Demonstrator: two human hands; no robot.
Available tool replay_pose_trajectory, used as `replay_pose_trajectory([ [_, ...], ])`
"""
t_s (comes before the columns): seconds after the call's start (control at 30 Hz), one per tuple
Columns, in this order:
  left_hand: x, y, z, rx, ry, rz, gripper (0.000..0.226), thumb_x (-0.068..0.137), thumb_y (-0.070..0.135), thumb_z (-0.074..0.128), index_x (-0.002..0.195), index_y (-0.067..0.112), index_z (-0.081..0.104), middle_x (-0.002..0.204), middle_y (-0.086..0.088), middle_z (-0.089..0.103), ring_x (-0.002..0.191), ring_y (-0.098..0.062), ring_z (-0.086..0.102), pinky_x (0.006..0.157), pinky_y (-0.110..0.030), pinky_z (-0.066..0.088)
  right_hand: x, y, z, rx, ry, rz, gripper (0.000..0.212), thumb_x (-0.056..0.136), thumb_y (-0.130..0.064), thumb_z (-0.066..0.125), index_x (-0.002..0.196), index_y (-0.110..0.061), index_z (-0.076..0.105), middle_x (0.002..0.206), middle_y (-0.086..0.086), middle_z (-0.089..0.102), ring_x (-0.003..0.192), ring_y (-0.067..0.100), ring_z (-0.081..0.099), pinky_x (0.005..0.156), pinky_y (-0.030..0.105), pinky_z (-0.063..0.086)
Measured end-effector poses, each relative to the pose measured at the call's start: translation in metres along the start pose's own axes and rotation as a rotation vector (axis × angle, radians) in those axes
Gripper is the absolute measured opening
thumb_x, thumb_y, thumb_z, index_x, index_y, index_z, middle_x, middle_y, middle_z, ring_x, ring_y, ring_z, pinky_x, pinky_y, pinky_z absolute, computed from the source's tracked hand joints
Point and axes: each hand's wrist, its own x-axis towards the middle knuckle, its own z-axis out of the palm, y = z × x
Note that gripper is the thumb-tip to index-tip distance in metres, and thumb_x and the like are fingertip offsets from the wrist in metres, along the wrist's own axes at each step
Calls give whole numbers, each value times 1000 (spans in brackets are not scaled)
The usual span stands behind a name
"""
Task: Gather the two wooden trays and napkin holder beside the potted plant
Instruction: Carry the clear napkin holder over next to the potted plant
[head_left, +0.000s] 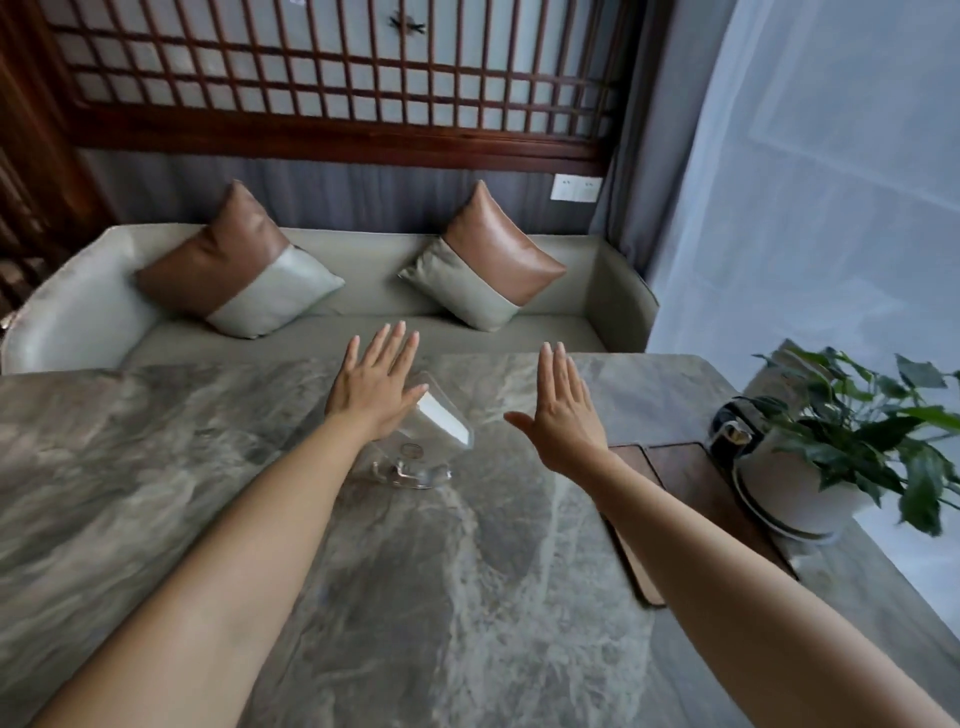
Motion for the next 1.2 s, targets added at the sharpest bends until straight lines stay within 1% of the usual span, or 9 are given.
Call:
replay_pose_trajectory([
  [0.17, -13, -47, 17, 3, -98, -83, 74, 96, 54, 23, 149, 18, -13, 160, -3, -16, 149, -18, -13, 121, -44, -3, 15, -43, 26, 13, -91, -72, 90, 92, -45, 46, 146, -10, -17, 158, 11, -19, 146, 25, -16, 119, 35, -5],
  [0.33, -9, -73, 47, -20, -191, -84, 82, 93, 59, 27, 148, 17, -16, 160, -5, -17, 149, -19, -13, 121, -45, -4, 34, -62, 62, -2, -180, -85, 94, 90, -43, 49, 145, -9, -20, 157, 11, -21, 146, 24, -17, 120, 37, -3],
  [0.5, 7, -78, 75, -85, -285, -31, 91, 90, 58, 39, 149, 16, -17, 160, -5, -17, 149, -21, -11, 122, -43, -2, 54, -63, 95, -34, -233, -85, 100, 88, -45, 51, 144, -5, -21, 157, 13, -21, 145, 24, -19, 122, 38, -3],
  [0.73, 37, -63, 112, -267, -266, 16, 99, 86, 45, 59, 150, 16, -11, 161, -6, -7, 150, -22, 0, 122, -38, 7, 75, -45, 121, -7, -281, 7, 102, 87, -35, 58, 144, -5, -22, 158, 13, -19, 146, 24, -15, 121, 36, -2],
  [0.8, 44, -59, 118, -335, -269, 23, 99, 85, 39, 64, 151, 19, -7, 162, -4, -1, 149, -23, 11, 120, -38, 17, 79, -42, 125, 26, -296, 39, 98, 89, -32, 57, 145, -6, -20, 159, 11, -14, 147, 24, -8, 121, 35, 3],
  [0.83, 46, -58, 119, -374, -275, 20, 98, 84, 35, 67, 151, 21, -3, 162, -3, 6, 146, -25, 22, 118, -40, 25, 81, -41, 126, 55, -308, 52, 96, 89, -30, 57, 146, -8, -18, 160, 10, -9, 148, 25, 0, 121, 36, 10],
  [0.93, 50, -57, 118, -459, -262, -27, 90, 80, 28, 73, 149, 24, 16, 152, -4, 33, 129, -29, 48, 101, -42, 46, 84, -42, 128, 158, -310, 93, 88, 90, -27, 57, 148, -12, -7, 159, 8, 9, 143, 28, 23, 110, 39, 32],
  [1.03, 50, -55, 112, -502, -234, -69, 82, 76, 24, 77, 143, 18, 30, 143, -6, 44, 124, -29, 51, 96, -40, 47, 84, -43, 127, 179, -281, 94, 83, 90, -24, 58, 149, -10, 1, 155, 12, 21, 140, 29, 27, 107, 41, 35],
  [1.2, 47, -48, 102, -547, -255, -121, 75, 73, 15, 79, 136, 14, 40, 135, -8, 49, 121, -28, 52, 95, -38, 46, 77, -43, 121, 179, -267, 68, 81, 89, -22, 59, 148, -8, 5, 152, 14, 25, 137, 30, 31, 106, 40, 37],
])
